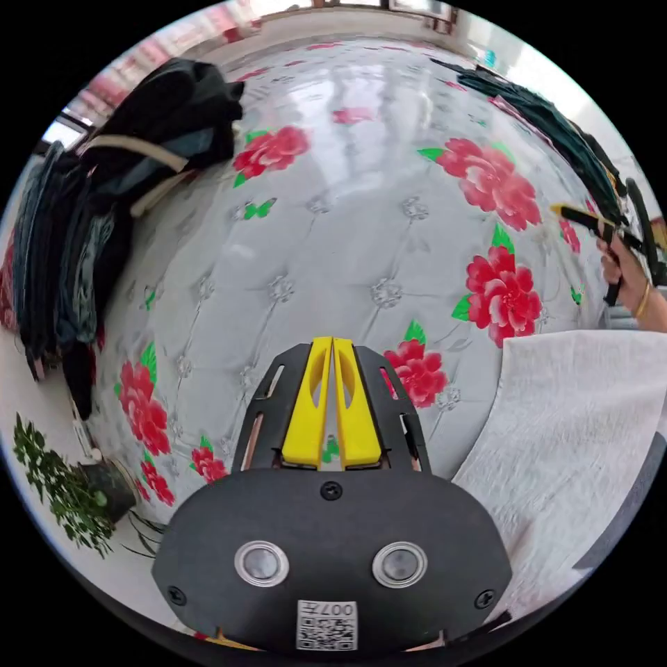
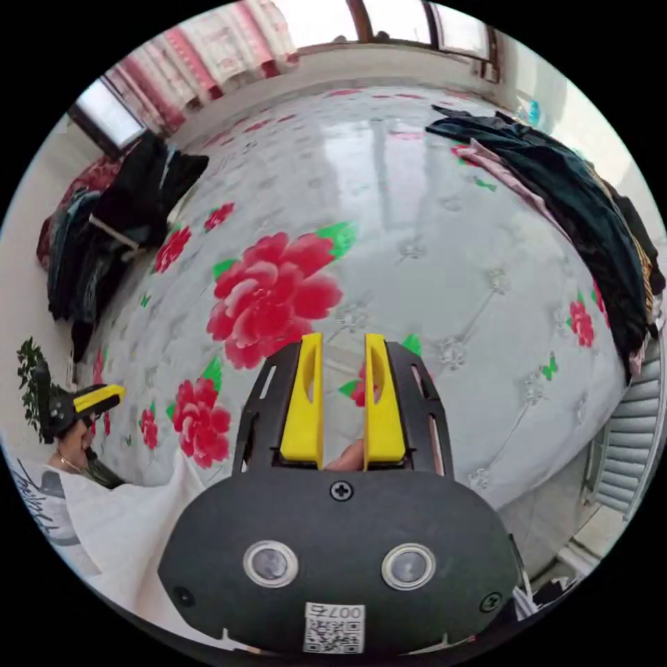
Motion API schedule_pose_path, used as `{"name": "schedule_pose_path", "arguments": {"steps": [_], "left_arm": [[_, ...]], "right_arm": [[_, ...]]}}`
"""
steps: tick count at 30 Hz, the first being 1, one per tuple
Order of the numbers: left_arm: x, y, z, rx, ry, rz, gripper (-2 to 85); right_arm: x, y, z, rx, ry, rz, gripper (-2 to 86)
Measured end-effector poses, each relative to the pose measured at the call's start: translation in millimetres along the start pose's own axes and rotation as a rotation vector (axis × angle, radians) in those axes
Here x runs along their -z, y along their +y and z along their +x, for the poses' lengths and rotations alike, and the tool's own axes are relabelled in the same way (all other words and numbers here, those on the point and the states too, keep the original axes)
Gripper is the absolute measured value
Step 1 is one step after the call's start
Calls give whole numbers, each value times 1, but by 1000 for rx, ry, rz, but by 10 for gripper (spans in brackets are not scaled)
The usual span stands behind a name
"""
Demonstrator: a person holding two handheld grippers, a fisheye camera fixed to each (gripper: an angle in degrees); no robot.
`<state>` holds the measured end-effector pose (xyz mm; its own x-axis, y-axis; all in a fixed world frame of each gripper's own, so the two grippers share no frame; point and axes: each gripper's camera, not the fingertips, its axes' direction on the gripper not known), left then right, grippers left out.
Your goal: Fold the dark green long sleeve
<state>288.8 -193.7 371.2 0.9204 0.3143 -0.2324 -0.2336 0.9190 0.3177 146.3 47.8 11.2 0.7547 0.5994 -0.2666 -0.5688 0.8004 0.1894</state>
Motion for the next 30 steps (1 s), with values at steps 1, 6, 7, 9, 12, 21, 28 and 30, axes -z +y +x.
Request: {"name": "schedule_pose_path", "arguments": {"steps": [1,6,7,9,12,21,28,30], "left_arm": [[-6,-4,9,-11,-1,-16,-10],[-54,-13,79,-92,-152,-125,-10],[-57,-12,85,-102,-179,-127,-10],[-67,-7,105,-137,-272,-140,-10],[-76,-14,115,-122,-331,-204,-10],[-67,-34,84,87,-313,-337,-10],[-16,-10,25,272,-197,-251,-10],[16,0,-5,322,-37,-159,-10]], "right_arm": [[6,-6,21,-51,28,17,83],[73,-57,201,-405,256,150,94],[80,-64,215,-420,281,159,96],[100,-93,265,-446,381,188,102],[105,-132,316,-455,433,138,110],[57,-193,392,-404,459,-141,57],[107,-152,316,-85,185,161,15],[122,-131,277,18,2,199,9]]}}
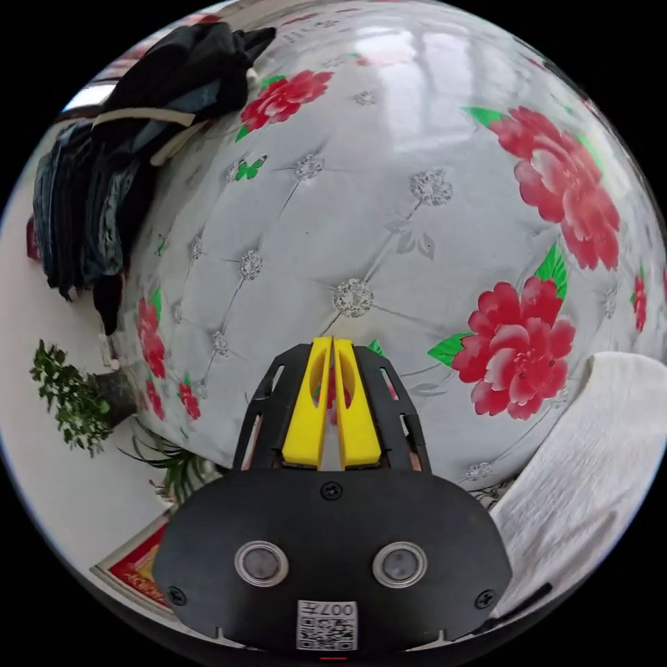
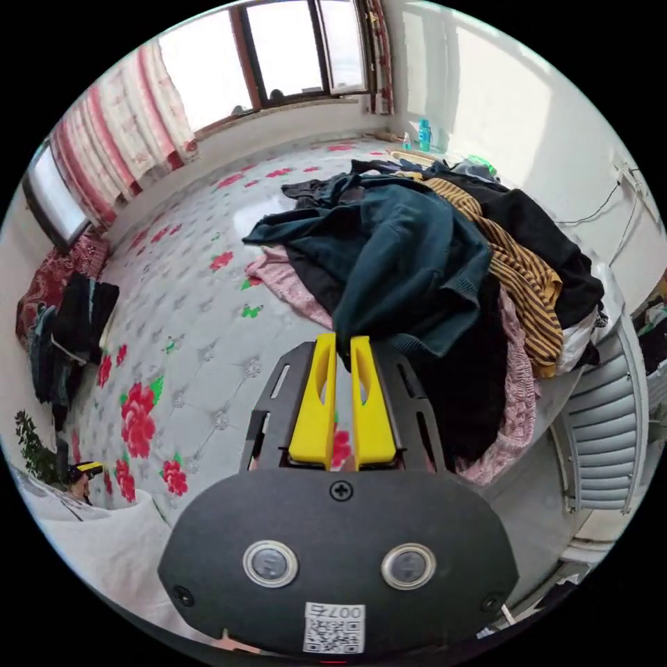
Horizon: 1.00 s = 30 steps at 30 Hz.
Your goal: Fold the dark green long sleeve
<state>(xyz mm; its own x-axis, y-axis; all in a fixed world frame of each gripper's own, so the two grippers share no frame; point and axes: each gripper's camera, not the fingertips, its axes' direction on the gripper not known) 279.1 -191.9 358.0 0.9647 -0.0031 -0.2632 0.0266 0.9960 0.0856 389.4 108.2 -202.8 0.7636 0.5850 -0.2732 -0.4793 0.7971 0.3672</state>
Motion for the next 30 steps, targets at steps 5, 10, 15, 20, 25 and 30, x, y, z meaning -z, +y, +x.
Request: {"name": "schedule_pose_path", "arguments": {"steps": [5,10,15,20,25,30], "left_arm": [[87,18,-34,-101,453,261,-10],[168,60,-69,-194,559,426,-10],[203,119,-192,-43,576,484,-9],[197,194,-329,237,571,474,-5],[190,268,-404,393,670,458,38],[206,272,-386,305,695,354,79]], "right_arm": [[13,38,-114,242,-261,-36,4],[-1,93,-258,446,-666,-199,5],[8,166,-411,779,-965,-299,32],[-3,198,-431,883,-803,-302,58],[-31,240,-425,971,-588,-386,66],[-48,277,-449,1043,-579,-442,72]]}}
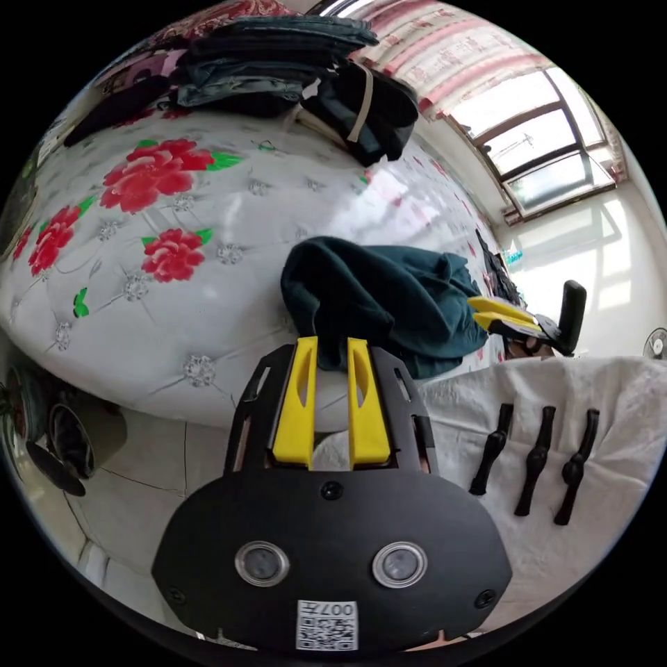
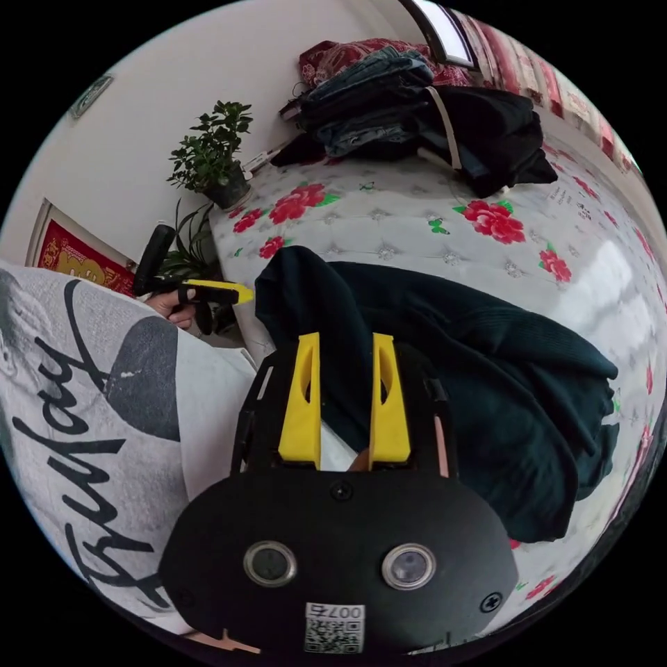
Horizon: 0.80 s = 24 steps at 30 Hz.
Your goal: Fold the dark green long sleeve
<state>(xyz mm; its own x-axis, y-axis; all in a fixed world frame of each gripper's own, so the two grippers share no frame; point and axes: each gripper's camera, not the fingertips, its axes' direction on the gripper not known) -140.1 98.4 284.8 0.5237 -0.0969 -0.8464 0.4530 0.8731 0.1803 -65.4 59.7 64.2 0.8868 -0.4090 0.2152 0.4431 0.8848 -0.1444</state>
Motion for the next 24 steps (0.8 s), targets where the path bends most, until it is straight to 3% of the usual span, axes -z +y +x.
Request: {"name": "schedule_pose_path", "arguments": {"steps": [8,12,14,17,22,24], "left_arm": [[11,-2,50,-33,-34,-73,79],[-7,-19,88,-107,-7,-162,119],[-9,-26,113,-170,-39,-183,114],[-17,-39,142,-181,-96,-213,79],[-5,-51,164,-138,-60,-197,49],[40,-41,203,-229,-113,-91,45]], "right_arm": [[-66,-16,-51,230,25,-164,70],[-129,-10,-56,243,45,-378,66],[-126,-6,-51,186,110,-285,46],[-118,-8,-36,71,-2,-295,18],[-41,13,-27,-91,71,63,3],[17,36,-32,-152,142,255,1]]}}
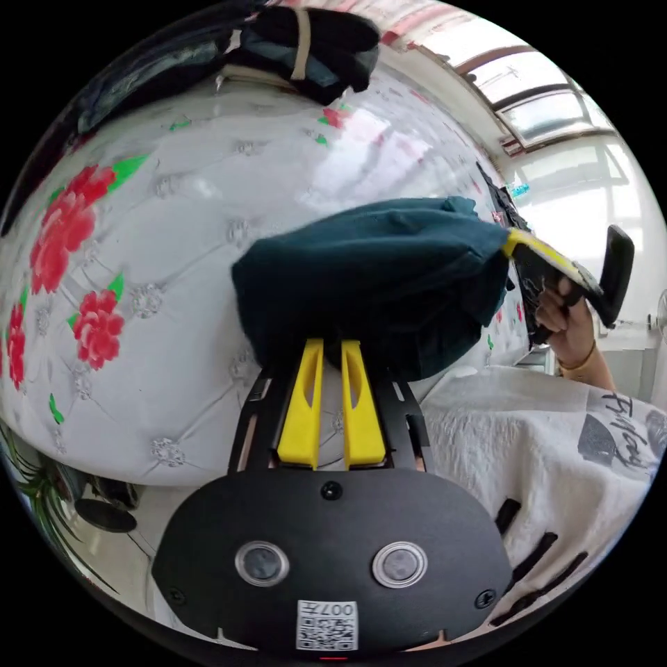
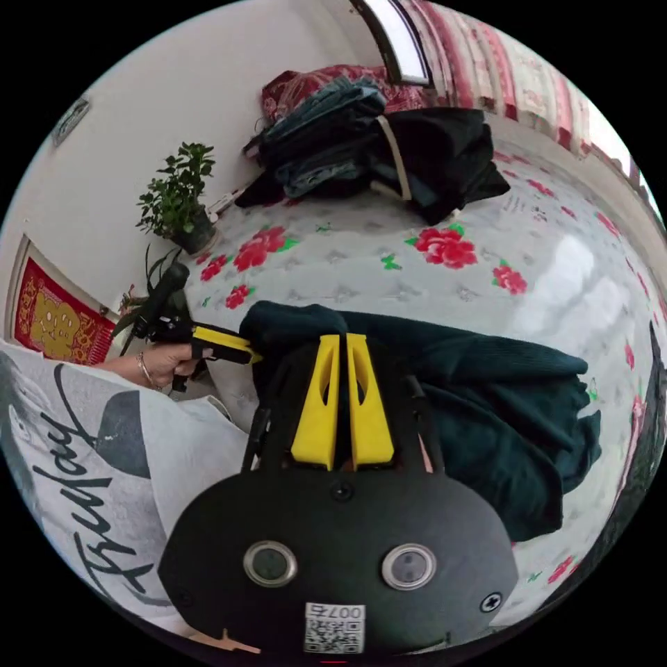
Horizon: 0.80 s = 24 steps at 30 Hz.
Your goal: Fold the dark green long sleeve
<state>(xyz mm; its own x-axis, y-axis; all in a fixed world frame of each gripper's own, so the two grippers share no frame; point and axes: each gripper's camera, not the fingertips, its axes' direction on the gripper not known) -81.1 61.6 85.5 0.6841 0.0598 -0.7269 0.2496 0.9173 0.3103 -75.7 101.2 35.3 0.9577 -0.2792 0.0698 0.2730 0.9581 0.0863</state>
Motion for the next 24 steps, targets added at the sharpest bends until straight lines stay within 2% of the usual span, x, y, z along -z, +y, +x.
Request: {"name": "schedule_pose_path", "arguments": {"steps": [5,9,13,15,18,21,24], "left_arm": [[155,14,92,-207,-129,314,41],[294,41,188,-452,-97,642,37],[386,77,262,-606,-112,896,33],[448,104,291,-655,-55,1077,33],[505,137,317,-711,-10,1283,34],[528,145,344,-745,-87,1395,35],[525,105,352,-713,-122,1362,37]], "right_arm": [[145,42,-26,-24,230,390,1],[259,95,-70,7,429,731,0],[321,128,-125,106,637,952,0],[350,146,-156,169,723,1093,-1],[375,165,-176,254,705,1267,-1],[383,159,-178,282,726,1291,-1],[375,130,-160,255,750,1234,-1]]}}
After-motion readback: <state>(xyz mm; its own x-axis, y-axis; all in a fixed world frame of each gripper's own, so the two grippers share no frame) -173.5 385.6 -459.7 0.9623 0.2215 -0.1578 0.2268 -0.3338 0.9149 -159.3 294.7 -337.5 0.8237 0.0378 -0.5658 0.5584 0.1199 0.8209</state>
